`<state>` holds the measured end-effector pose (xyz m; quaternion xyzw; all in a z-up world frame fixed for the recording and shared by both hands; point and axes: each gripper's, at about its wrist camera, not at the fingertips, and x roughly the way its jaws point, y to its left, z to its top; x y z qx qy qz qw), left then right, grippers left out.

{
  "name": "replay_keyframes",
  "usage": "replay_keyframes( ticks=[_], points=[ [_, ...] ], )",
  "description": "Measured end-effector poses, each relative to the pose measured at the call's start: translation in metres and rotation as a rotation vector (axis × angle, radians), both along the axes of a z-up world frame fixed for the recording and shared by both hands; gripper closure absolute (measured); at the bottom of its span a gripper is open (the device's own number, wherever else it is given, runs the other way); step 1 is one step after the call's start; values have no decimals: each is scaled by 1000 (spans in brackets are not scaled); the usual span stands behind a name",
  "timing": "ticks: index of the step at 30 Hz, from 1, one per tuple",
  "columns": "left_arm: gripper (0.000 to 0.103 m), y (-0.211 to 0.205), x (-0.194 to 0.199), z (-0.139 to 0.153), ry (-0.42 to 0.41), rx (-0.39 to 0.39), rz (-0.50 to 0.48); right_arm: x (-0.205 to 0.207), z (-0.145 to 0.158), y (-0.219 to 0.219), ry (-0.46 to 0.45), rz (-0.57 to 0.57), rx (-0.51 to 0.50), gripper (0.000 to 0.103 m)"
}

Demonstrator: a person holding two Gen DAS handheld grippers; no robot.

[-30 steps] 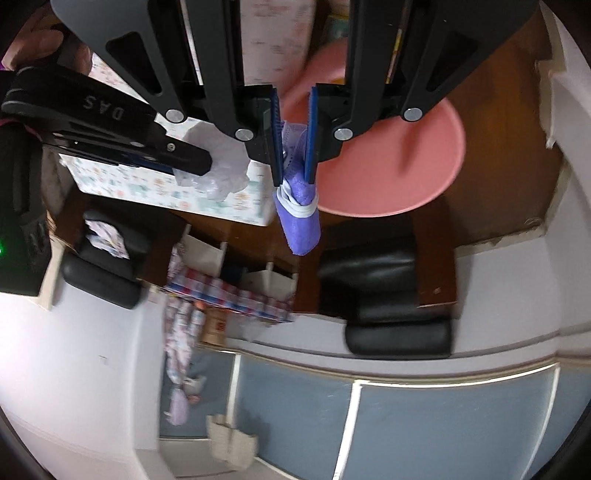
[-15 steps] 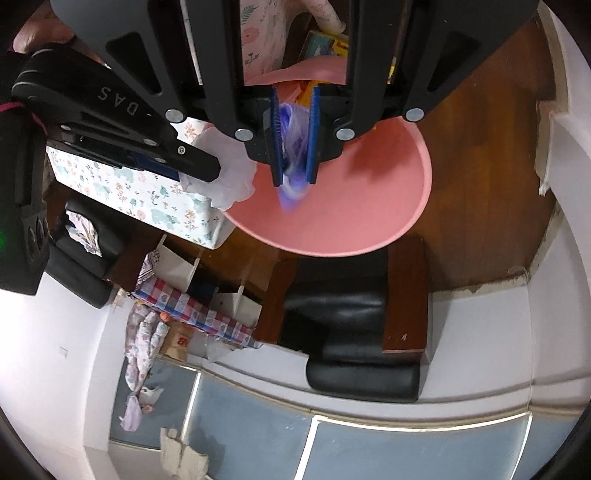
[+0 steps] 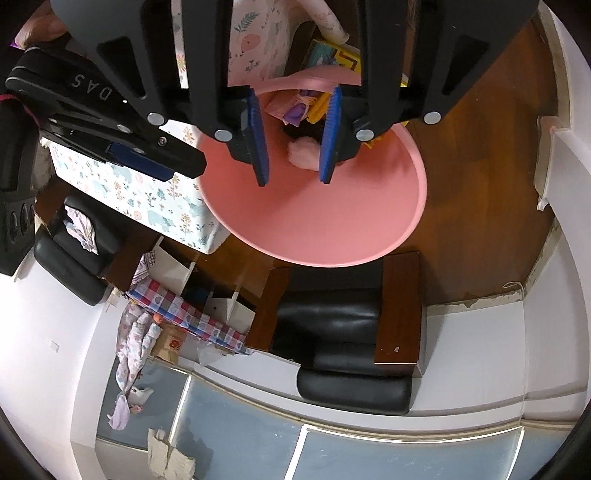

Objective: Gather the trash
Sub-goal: 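Move both tools back to the table toward the red foam net and clear bag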

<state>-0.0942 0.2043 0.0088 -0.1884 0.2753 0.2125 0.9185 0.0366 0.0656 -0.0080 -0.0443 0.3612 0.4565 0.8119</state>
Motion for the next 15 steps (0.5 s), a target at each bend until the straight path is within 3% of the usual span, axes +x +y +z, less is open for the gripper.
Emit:
replay_keyframes(
  ticks=[3, 15],
  points=[
    [66, -9, -1, 2, 3, 9, -17, -3, 1, -10, -5, -5, 0, 56],
    [65, -54, 6, 21, -13, 63, -112, -15, 17, -67, -37, -63, -1, 56]
  ],
)
